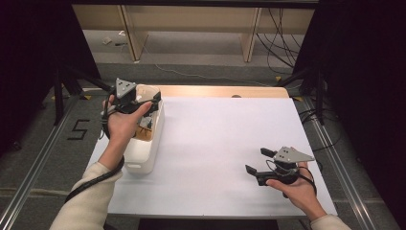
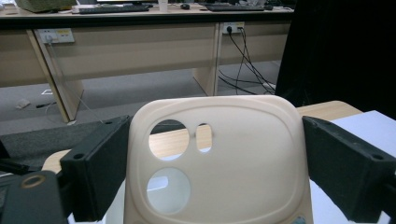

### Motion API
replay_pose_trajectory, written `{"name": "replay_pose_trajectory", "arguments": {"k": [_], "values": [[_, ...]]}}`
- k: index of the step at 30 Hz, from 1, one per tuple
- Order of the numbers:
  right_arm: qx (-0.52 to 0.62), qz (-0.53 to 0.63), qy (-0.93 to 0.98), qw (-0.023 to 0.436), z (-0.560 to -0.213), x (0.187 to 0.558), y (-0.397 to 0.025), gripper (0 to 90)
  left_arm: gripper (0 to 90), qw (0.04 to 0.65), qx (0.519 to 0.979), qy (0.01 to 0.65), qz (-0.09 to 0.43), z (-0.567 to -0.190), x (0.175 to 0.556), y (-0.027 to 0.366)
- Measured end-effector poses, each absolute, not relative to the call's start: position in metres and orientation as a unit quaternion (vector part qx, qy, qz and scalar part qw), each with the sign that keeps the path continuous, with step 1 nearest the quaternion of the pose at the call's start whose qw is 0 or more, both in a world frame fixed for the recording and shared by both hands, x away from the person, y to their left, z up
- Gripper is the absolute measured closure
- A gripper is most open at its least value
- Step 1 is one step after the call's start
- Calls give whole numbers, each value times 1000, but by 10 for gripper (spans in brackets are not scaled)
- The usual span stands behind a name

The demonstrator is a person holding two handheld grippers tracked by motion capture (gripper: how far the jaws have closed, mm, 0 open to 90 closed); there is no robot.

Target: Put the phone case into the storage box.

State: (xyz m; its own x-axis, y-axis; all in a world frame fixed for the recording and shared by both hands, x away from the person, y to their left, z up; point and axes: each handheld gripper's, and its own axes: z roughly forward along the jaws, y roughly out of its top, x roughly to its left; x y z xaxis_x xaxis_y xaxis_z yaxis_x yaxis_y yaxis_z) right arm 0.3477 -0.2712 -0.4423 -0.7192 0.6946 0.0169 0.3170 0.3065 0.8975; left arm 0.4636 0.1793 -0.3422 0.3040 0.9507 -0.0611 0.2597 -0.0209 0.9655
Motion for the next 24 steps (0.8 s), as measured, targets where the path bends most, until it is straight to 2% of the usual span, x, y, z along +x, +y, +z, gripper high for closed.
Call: {"name": "replay_pose_trajectory", "arguments": {"k": [24], "values": [[322, 495, 784, 192, -442, 348, -271, 146, 112, 490, 620, 499, 355, -344, 484, 190]]}}
